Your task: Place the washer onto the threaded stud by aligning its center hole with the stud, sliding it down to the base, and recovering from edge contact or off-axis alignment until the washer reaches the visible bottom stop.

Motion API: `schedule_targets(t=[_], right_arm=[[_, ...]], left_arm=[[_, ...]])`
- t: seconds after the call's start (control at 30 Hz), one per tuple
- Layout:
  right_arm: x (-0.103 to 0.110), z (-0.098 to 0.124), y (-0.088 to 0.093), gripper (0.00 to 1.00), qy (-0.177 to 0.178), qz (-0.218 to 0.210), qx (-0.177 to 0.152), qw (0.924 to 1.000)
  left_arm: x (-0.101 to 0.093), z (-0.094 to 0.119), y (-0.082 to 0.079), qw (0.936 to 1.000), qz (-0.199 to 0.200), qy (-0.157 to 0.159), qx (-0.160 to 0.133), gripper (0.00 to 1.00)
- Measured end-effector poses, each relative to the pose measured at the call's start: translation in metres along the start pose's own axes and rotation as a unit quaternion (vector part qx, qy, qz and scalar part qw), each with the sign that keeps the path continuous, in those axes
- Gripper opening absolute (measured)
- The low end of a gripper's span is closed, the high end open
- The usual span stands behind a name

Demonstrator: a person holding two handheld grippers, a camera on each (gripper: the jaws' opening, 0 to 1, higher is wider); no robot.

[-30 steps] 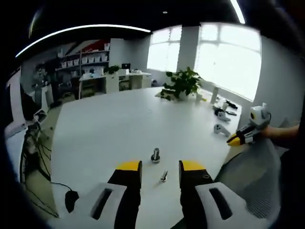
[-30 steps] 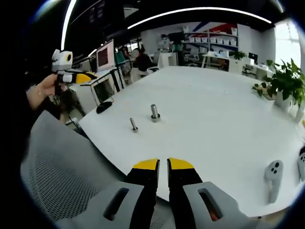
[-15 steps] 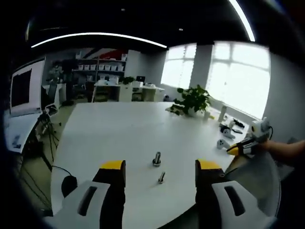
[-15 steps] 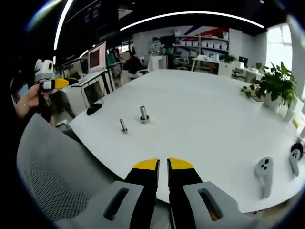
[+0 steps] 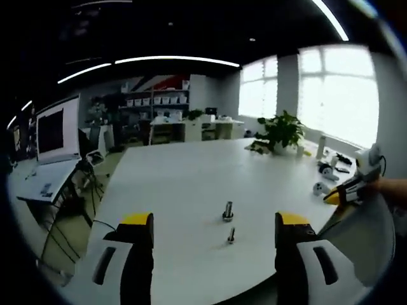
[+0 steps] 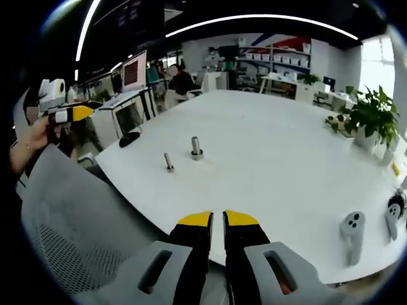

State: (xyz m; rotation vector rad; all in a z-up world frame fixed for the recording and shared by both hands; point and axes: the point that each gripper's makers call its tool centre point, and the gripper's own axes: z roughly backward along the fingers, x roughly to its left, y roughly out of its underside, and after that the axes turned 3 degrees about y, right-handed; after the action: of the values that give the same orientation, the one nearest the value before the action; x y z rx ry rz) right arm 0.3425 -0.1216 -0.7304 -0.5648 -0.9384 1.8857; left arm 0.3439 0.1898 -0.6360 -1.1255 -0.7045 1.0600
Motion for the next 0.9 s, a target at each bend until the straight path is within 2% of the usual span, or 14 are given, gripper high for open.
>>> schedule_targets(t=[0.07, 0.13, 0.27, 0.4, 0.47, 0.57, 0.63, 0.8, 0.9], right_arm=[[-0.002, 0.0, 0.0, 0.09, 0.0, 0.002, 0.002, 1.0], [-0.005, 0.0, 0.001, 0.09, 0.008, 0.01, 0.005, 0.9999], [-0.007, 0.002, 0.003, 0.09, 0.018, 0.013, 0.01, 0.9997], [-0.009, 0.004, 0.008, 0.09, 0.024, 0.01, 0.019, 0.9995], [-0.01, 0.004, 0.011, 0.09, 0.029, 0.008, 0.025, 0.9992], [-0.011, 0.005, 0.014, 0.09, 0.035, 0.004, 0.033, 0.9988], [-0.012, 0.004, 0.014, 0.09, 0.037, 0.005, 0.033, 0.9988], [-0.012, 0.005, 0.017, 0.09, 0.042, 0.003, 0.04, 0.9983], [-0.008, 0.005, 0.021, 0.09, 0.037, -0.001, 0.051, 0.998]], left_arm=[[0.006, 0.002, -0.013, 0.9989, -0.023, -0.023, -0.032, 0.86], [0.009, 0.003, -0.014, 0.9984, -0.026, -0.034, -0.036, 0.89], [0.019, 0.001, -0.001, 0.9983, -0.018, -0.054, -0.012, 0.89], [0.017, 0.0, 0.009, 0.9979, -0.027, -0.057, 0.013, 0.83], [0.014, -0.002, 0.014, 0.9969, -0.049, -0.056, 0.025, 0.81], [0.01, -0.004, 0.02, 0.9904, -0.114, -0.064, 0.046, 0.81], [0.007, -0.007, 0.023, 0.988, -0.132, -0.061, 0.054, 0.81], [0.009, -0.006, 0.024, 0.9876, -0.133, -0.064, 0.052, 0.8], [0.01, -0.006, 0.031, 0.9859, -0.139, -0.065, 0.066, 0.8]])
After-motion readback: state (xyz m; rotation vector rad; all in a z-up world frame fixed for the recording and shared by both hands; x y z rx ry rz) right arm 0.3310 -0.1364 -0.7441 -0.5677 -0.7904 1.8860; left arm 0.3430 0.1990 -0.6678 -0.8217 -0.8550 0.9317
